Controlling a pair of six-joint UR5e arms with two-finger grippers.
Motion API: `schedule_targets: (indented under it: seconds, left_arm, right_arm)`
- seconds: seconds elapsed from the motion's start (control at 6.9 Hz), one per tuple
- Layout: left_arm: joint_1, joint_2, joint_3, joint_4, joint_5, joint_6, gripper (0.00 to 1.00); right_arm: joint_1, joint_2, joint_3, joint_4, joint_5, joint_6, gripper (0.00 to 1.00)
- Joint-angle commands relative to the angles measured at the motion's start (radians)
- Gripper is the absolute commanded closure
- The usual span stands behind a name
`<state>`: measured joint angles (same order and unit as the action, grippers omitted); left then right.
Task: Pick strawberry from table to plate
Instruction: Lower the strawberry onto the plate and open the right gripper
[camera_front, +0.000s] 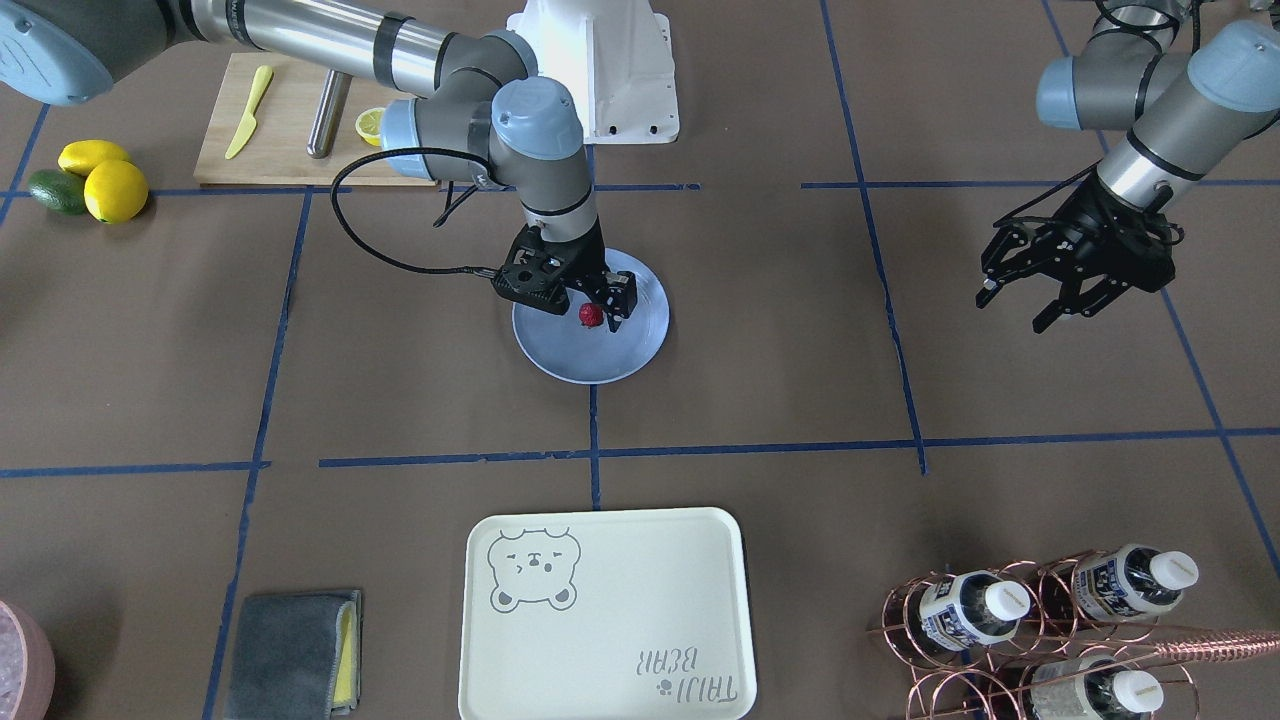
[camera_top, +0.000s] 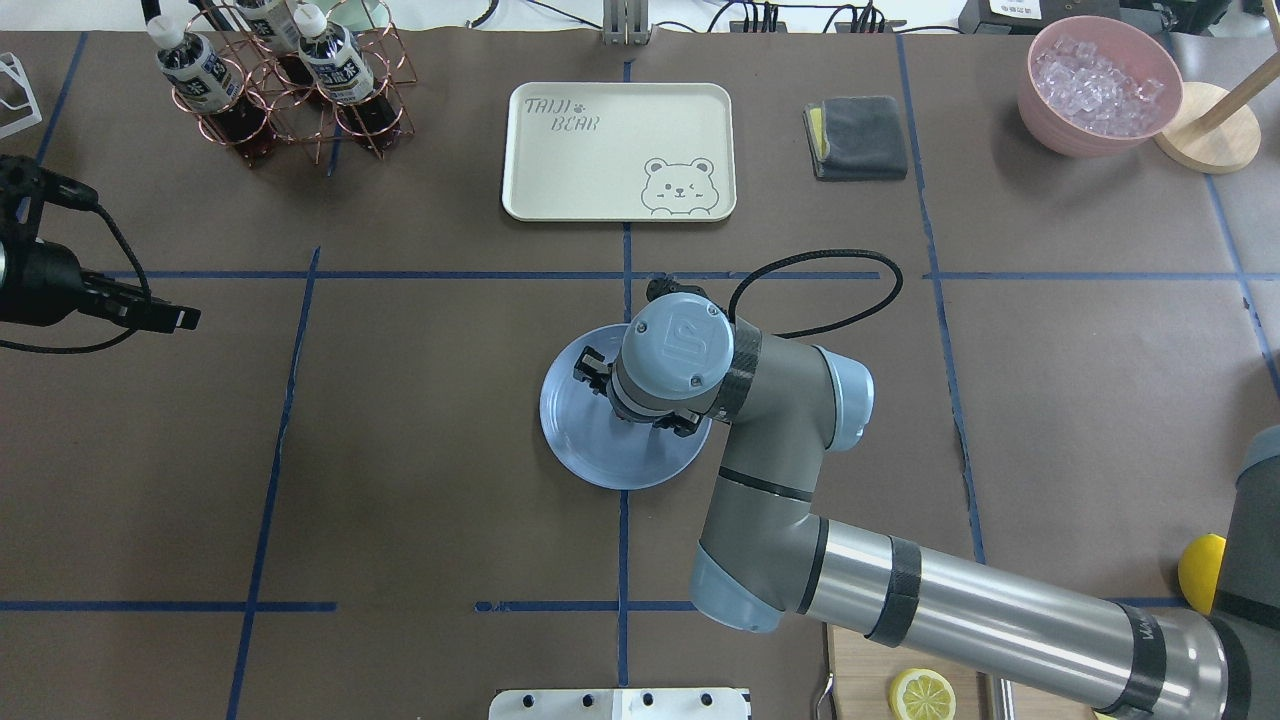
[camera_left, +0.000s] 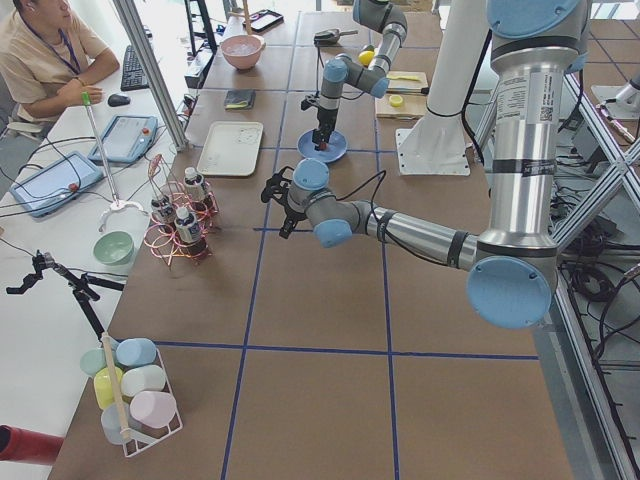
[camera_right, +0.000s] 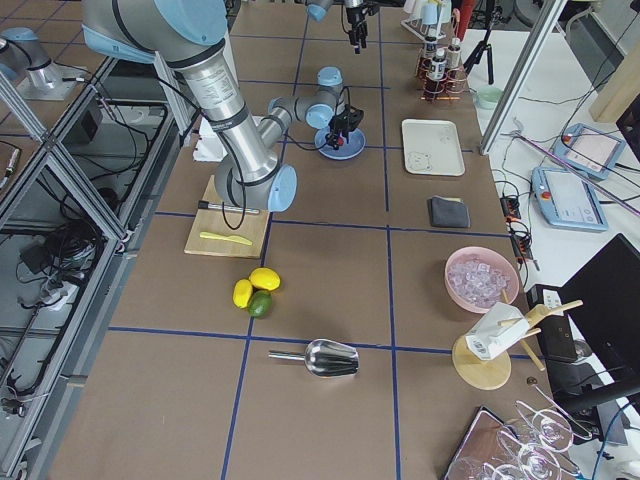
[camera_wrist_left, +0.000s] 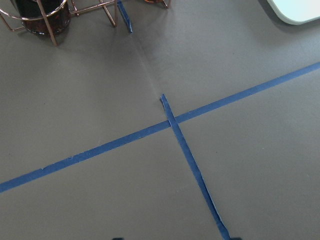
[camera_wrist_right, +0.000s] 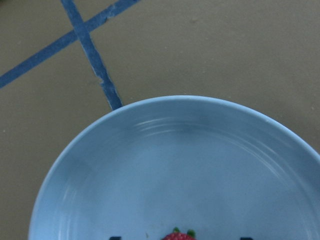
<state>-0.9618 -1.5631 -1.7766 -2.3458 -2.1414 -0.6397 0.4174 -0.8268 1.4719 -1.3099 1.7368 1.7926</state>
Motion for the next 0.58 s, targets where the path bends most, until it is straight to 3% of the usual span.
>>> schedule_targets:
  seconds: [0.0,0.29,0.43]
  left_arm:
    - [-0.006,0.002,-0.001,0.000,0.000,0.002,0.23]
    - [-0.088,0.050,0.008,0.013,-0.005,0.163,0.23]
    - [-0.171,0.054,0.032,0.052,-0.027,0.295,0.23]
  right_arm:
    - [0.024,-0.009,0.046,-0.005,0.012,-0.007,0.00]
    - [0.105,-0.136,0.326,-0.231,0.110,-0.153,0.00]
    - [0.165,-0.276,0.485,-0.268,0.163,-0.282,0.00]
